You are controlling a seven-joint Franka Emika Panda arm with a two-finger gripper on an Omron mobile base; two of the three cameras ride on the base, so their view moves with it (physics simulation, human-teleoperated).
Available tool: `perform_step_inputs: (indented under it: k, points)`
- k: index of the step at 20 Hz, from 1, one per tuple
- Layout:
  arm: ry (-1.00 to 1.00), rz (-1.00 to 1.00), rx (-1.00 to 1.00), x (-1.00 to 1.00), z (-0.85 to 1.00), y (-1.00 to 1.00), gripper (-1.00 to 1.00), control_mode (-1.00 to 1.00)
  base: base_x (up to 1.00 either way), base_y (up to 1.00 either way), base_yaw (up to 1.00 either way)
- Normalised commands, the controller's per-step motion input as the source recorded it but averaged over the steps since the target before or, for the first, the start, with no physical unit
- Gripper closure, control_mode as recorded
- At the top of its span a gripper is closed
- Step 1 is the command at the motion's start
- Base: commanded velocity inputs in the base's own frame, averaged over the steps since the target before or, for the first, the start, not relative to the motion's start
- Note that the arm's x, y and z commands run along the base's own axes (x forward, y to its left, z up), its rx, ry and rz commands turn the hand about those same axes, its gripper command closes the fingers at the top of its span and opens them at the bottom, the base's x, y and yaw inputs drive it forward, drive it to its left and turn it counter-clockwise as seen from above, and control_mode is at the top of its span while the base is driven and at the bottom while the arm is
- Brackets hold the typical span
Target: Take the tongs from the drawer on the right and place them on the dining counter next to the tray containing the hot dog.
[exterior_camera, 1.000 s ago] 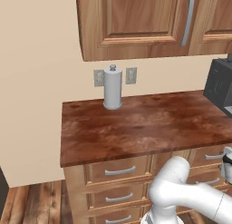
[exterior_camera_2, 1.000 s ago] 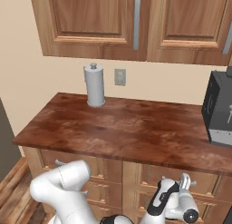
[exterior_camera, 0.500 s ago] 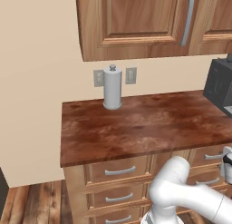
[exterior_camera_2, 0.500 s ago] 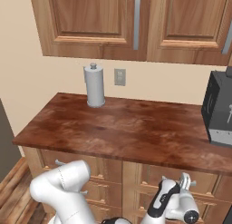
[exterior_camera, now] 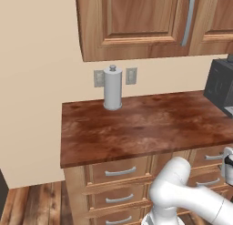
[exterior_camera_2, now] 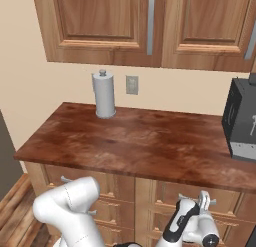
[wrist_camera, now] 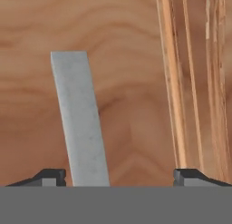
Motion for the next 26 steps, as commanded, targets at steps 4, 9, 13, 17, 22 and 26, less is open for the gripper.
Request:
perform_step_inputs:
  k: [4, 9, 13, 17, 22, 26]
  points:
    - [-0.01, 0.00, 0.01, 0.34, -0.04, 0.00, 1.00, -1.00, 0.00, 0.00, 0.00]
    - [0.00, 0.00, 0.01, 0.20, 0.00, 0.00, 1.00, -1.00, 0.00, 0.00, 0.00]
    - [0.00, 0.00, 0.00, 0.02, 0.00, 0.00, 1.00, -1.00, 0.00, 0.00, 0.00]
    - [-0.04, 0.00, 0.00, 0.18, -0.01, 0.00, 1.00, -1.00, 0.00, 0.00, 0.00]
    - [-0.11, 0.00, 0.00, 0.28, -0.04, 0.10, 1.00, -1.00, 0.00, 0.00, 0.00]
    - [-0.09, 0.00, 0.00, 0.38, -0.15, 0.23, 1.00, -1.00, 0.00, 0.00, 0.00]
